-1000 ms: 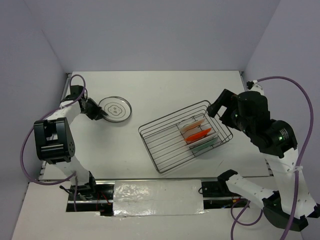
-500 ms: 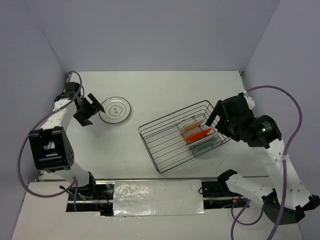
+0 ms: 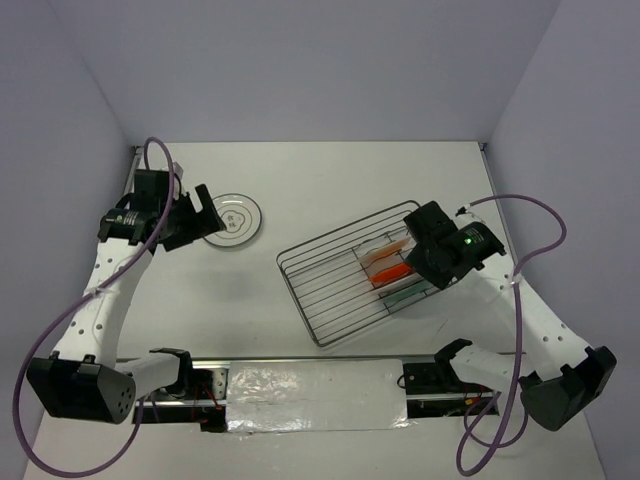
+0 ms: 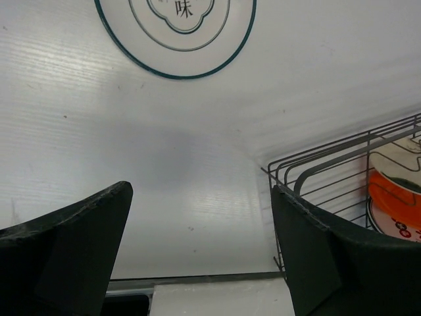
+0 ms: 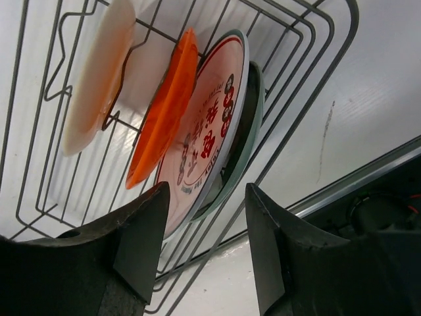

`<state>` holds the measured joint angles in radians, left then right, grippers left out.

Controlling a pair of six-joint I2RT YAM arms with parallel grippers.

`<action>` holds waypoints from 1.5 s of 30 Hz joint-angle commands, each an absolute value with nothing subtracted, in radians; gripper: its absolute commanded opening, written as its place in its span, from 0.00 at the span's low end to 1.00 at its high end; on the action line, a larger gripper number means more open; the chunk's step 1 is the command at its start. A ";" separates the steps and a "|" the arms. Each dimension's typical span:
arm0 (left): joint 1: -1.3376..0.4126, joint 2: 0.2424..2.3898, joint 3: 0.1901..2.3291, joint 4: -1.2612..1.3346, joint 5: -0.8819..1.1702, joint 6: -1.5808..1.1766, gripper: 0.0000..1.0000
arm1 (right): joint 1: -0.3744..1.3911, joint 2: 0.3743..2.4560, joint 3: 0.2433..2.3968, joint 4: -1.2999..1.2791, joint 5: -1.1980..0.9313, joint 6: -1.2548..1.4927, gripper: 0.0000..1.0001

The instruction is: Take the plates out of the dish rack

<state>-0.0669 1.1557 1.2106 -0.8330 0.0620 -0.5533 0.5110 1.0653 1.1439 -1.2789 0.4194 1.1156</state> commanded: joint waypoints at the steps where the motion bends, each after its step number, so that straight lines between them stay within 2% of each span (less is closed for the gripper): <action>1: -0.066 1.147 1.209 -0.890 0.037 -0.497 1.00 | 0.520 1.068 1.108 -1.227 0.429 1.201 0.57; 4: -0.066 1.138 1.197 -0.890 0.047 -0.485 1.00 | 0.515 1.072 1.062 -1.203 0.436 1.235 0.49; 8: -0.067 1.131 1.180 -0.888 0.080 -0.476 0.99 | 0.517 1.123 1.077 -1.221 0.440 1.302 0.25; 14: -0.104 1.117 1.177 -0.885 0.066 -0.471 1.00 | 0.520 1.106 1.169 -1.296 0.469 1.374 0.15; 18: -0.136 1.129 1.193 -0.890 0.063 -0.466 0.99 | 0.520 1.098 1.250 -1.339 0.462 1.379 0.14; 22: -0.153 1.160 1.233 -0.893 0.064 -0.466 1.00 | 0.520 1.077 1.311 -1.399 0.460 1.393 0.00; 35: -0.167 1.319 1.483 -0.902 0.198 -0.491 0.99 | 0.505 1.012 1.612 -1.442 0.417 1.269 0.00; 38: -0.167 1.359 1.537 -0.845 0.436 -0.505 0.99 | 0.503 0.997 1.608 -1.274 0.361 1.044 0.00; 39: -0.167 1.365 1.543 -0.751 0.633 -0.523 1.00 | 0.505 0.976 1.526 -1.065 0.219 0.864 0.00; 41: -0.173 1.379 1.505 -0.610 0.817 -0.648 0.99 | 0.508 0.998 1.496 -0.924 0.126 0.746 0.00; 42: -0.182 1.379 1.485 -0.427 0.956 -0.701 1.00 | 0.527 1.018 1.476 -0.890 0.071 0.664 0.00; 45: -0.238 1.391 1.494 -0.334 0.976 -0.775 0.99 | 0.545 0.987 1.386 -0.699 0.023 0.643 0.00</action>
